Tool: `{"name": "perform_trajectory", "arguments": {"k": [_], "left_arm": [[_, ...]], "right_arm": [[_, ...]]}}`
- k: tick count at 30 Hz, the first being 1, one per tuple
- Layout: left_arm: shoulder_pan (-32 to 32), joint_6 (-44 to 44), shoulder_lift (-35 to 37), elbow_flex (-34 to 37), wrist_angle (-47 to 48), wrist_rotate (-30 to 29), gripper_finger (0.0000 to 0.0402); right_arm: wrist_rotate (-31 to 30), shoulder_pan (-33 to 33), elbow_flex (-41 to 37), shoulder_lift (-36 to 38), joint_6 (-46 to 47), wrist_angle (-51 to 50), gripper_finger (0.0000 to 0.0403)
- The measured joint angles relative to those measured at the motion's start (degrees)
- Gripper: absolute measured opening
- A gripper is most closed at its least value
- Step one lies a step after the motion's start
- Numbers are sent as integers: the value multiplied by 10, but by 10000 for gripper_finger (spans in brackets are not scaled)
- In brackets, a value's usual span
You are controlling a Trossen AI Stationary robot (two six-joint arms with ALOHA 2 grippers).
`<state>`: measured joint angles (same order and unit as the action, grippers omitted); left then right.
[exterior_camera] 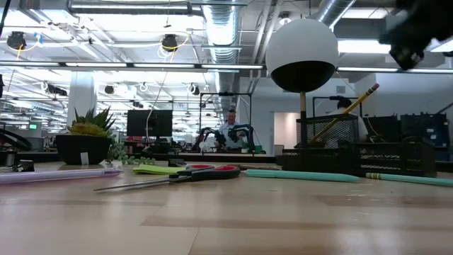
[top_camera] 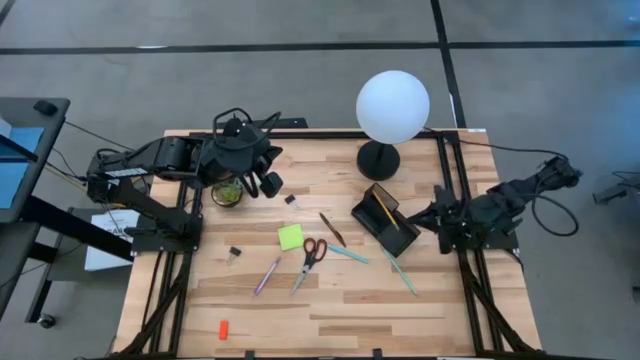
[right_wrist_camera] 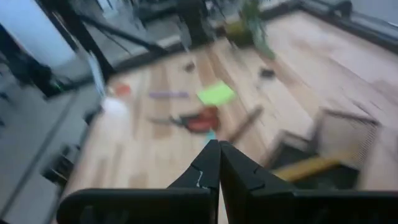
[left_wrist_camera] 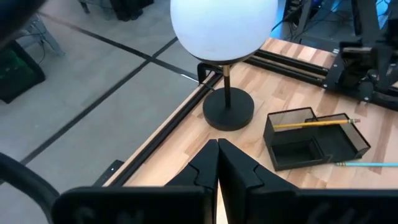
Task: Pick and place office supplies into organizer
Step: Put the yellow pencil into the black desk organizer
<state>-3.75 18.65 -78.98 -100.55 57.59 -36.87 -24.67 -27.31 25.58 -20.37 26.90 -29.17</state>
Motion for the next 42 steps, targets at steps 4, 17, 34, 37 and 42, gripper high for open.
{"name": "perform_trajectory", "arguments": {"k": [4, 17, 34, 37, 42], "left_arm": [[0, 8, 0, 0, -7, 0, 0], [0, 21, -8, 6, -21, 0, 0], [0, 26, -18, 6, -23, -1, 0], [0, 26, -18, 6, -23, -1, 0], [0, 26, -18, 6, -23, -2, 0]], "right_arm": [[16, 1, -34, 36, 34, -83, 0], [4, 1, -127, 45, 138, -21, 0], [-49, 20, -168, -54, 151, 142, 0], [-44, 32, -168, -83, 152, 166, 0], [-3, 65, -168, -122, 181, 223, 0]]}}
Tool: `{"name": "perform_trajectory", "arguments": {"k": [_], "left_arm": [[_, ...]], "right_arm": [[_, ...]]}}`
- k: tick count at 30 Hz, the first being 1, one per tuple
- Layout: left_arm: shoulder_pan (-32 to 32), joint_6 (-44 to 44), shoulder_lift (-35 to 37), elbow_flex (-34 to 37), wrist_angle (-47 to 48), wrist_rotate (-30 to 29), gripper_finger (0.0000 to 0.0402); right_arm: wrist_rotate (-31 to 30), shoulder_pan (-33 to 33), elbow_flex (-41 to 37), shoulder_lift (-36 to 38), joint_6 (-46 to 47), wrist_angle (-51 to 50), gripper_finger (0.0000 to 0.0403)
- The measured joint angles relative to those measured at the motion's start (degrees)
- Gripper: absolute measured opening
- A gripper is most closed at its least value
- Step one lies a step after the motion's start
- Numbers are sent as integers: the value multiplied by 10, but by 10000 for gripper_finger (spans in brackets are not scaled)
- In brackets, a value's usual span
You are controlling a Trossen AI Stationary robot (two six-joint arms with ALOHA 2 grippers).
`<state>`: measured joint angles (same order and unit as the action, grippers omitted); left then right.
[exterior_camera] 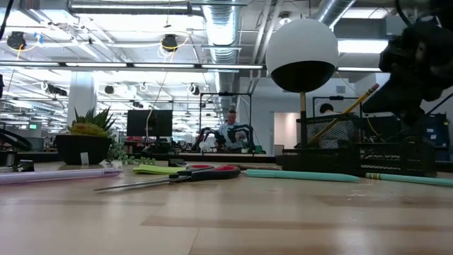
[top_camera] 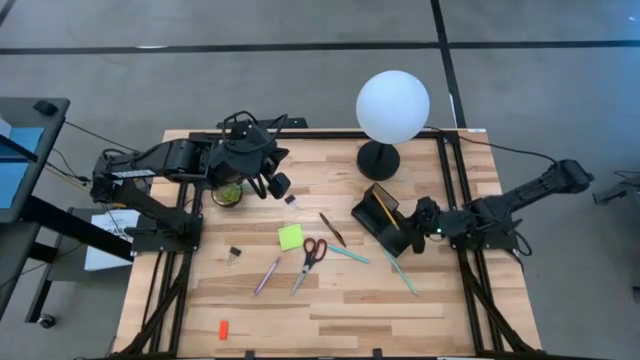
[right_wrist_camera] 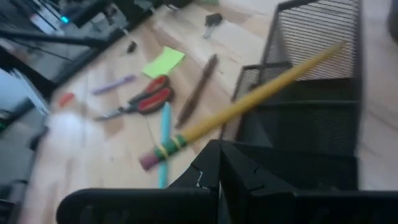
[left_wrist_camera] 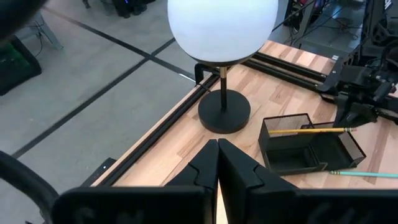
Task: Pick and place office supplies into organizer
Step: Put the yellow pencil into the black desk organizer
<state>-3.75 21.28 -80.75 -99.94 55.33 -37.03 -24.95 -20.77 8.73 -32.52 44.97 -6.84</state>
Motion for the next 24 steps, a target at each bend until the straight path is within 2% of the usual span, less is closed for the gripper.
{"name": "perform_trajectory", "arguments": {"k": [7, 17, 20, 24], "left_arm": [[0, 0, 0, 0, 0, -1, 0], [0, 0, 0, 0, 1, -1, 0], [0, -4, 0, 0, 1, 6, 0], [0, -5, 0, 0, 2, 7, 0]], "right_arm": [[60, 42, 0, -56, 1, 112, 0], [54, 134, 0, -70, -48, 278, 0], [63, 165, 1, -70, -49, 290, 0], [111, 187, 1, -70, -45, 289, 0]]}}
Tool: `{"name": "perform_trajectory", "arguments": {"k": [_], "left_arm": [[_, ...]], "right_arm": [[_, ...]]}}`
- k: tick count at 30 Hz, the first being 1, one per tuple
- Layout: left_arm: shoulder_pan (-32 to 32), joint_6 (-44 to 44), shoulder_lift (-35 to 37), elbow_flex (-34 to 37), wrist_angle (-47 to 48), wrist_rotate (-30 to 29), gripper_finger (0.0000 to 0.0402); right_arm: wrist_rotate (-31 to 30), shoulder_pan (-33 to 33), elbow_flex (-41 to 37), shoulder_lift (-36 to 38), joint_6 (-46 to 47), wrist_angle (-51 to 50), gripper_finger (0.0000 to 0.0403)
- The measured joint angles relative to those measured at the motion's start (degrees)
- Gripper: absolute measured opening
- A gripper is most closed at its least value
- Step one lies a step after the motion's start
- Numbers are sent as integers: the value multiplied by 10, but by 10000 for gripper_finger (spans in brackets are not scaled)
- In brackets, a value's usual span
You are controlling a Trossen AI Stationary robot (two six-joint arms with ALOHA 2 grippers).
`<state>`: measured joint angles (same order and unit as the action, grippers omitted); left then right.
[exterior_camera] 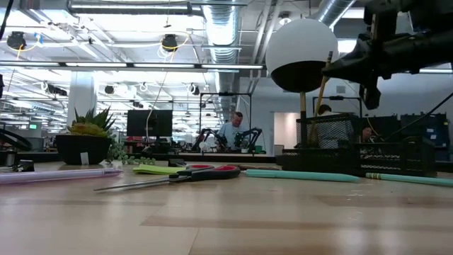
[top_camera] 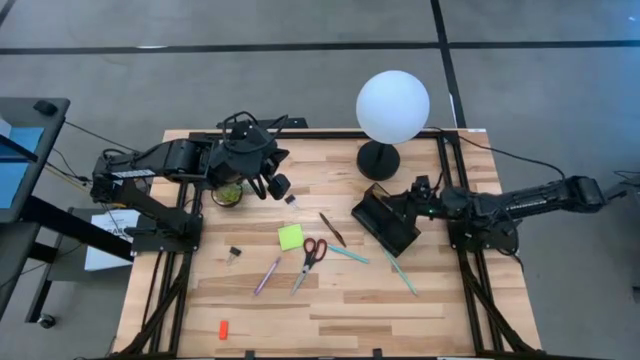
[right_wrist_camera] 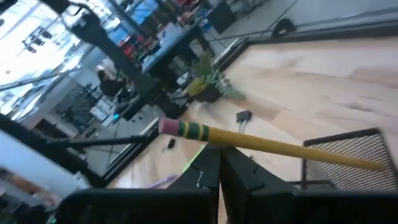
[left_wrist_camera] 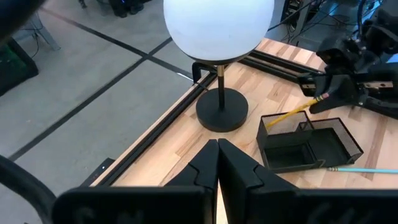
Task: Pick and place office supplies into organizer
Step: Put the yellow pencil into the black desk organizer, then put the blue pencil into the black desk organizer
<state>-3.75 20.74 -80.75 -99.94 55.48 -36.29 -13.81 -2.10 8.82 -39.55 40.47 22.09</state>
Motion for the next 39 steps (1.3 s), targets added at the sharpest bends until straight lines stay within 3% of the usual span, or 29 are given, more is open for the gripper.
{"name": "perform_trajectory", "arguments": {"k": [18, 22, 26, 29, 31, 33, 36, 39], "left_arm": [[0, -25, 0, 0, 4, 0, 0], [0, -25, 0, 0, 4, 0, 0], [0, -25, 0, 0, 4, 0, 0], [0, -25, 0, 0, 4, 0, 0], [0, -25, 0, 0, 4, 0, 0], [0, -25, 0, 0, 4, 0, 0], [0, -22, 0, 0, 4, 0, 0], [0, -22, 0, 0, 4, 0, 0]], "right_arm": [[4, 22, 0, 0, -6, -29, 0], [8, 46, 0, -3, -64, -36, 0], [31, 86, 0, -23, -87, -33, 0], [101, 105, 0, -48, -53, 7, 0], [169, 97, 0, -64, -33, 58, 0], [193, 70, 0, -76, -12, 100, 0], [149, 15, 0, -80, 32, 111, 0], [93, -33, 0, -81, 59, 60, 0]]}}
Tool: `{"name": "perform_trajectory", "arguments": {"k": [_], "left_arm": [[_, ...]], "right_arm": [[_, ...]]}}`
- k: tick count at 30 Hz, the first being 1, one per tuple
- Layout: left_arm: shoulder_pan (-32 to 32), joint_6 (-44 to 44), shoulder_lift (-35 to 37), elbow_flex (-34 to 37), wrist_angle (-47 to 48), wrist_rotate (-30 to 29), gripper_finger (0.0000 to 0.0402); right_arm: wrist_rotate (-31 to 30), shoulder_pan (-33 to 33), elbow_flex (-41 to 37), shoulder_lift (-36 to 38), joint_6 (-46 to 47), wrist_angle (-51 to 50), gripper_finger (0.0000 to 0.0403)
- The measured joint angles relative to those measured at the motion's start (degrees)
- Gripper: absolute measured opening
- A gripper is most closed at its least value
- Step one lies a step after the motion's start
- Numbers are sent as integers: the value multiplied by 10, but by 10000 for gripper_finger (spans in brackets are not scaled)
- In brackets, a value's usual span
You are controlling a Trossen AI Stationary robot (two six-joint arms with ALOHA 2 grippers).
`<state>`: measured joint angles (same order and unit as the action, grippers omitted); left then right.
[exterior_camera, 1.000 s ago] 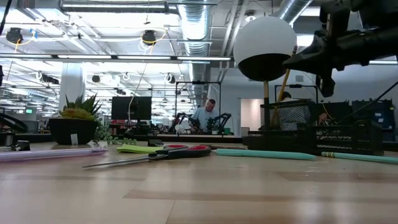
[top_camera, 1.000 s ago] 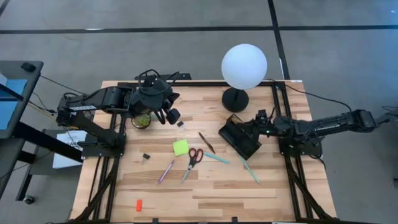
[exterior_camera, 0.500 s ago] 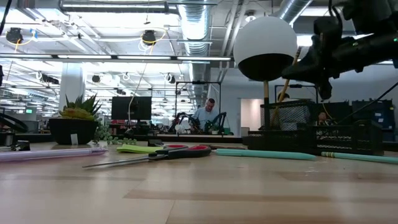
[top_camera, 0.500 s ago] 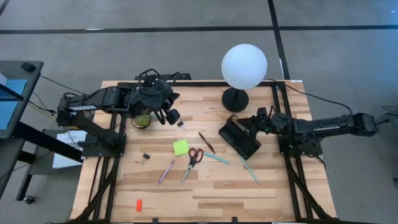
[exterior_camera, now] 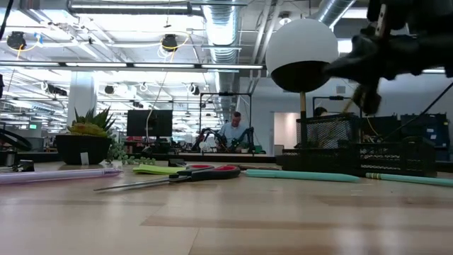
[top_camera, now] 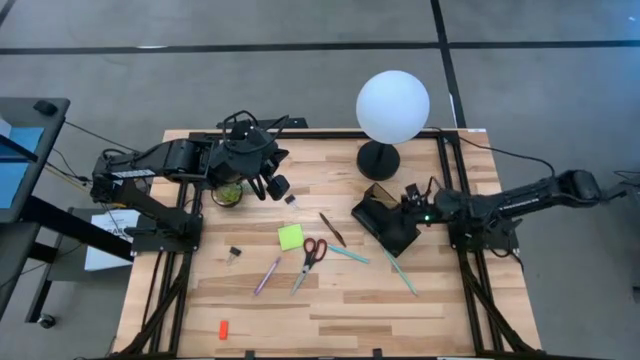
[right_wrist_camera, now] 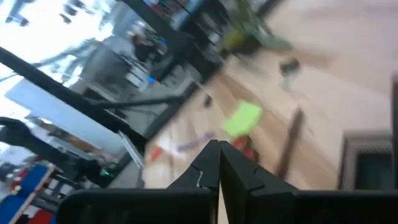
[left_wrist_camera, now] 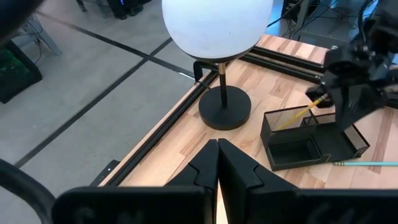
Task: Pick and place office supplies into organizer
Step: Put the blue pencil into the black desk organizer
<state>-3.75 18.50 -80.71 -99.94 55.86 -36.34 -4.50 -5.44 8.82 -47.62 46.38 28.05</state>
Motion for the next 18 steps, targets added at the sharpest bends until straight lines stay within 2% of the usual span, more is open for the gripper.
{"name": "perform_trajectory", "arguments": {"k": [3, 6, 9, 13, 16, 18], "left_arm": [[0, 0, 0, 0, 0, 0, 0], [0, -1, 0, 0, 0, -4, 0], [0, -3, 0, 0, 0, -4, 0], [0, -3, 0, 0, 0, -2, 0], [0, -3, 0, 0, 0, 7, 0], [0, -3, 0, 0, 0, 23, 0]], "right_arm": [[-36, -41, 0, -1, 42, -43, 0], [-73, -86, 0, -1, 56, -34, 0], [-80, -136, 2, -1, 47, 14, 0], [-78, -217, 42, 0, 37, 37, 0], [-78, -283, 89, -1, 42, -19, 0], [-78, -324, 135, -5, 98, -129, 0]]}}
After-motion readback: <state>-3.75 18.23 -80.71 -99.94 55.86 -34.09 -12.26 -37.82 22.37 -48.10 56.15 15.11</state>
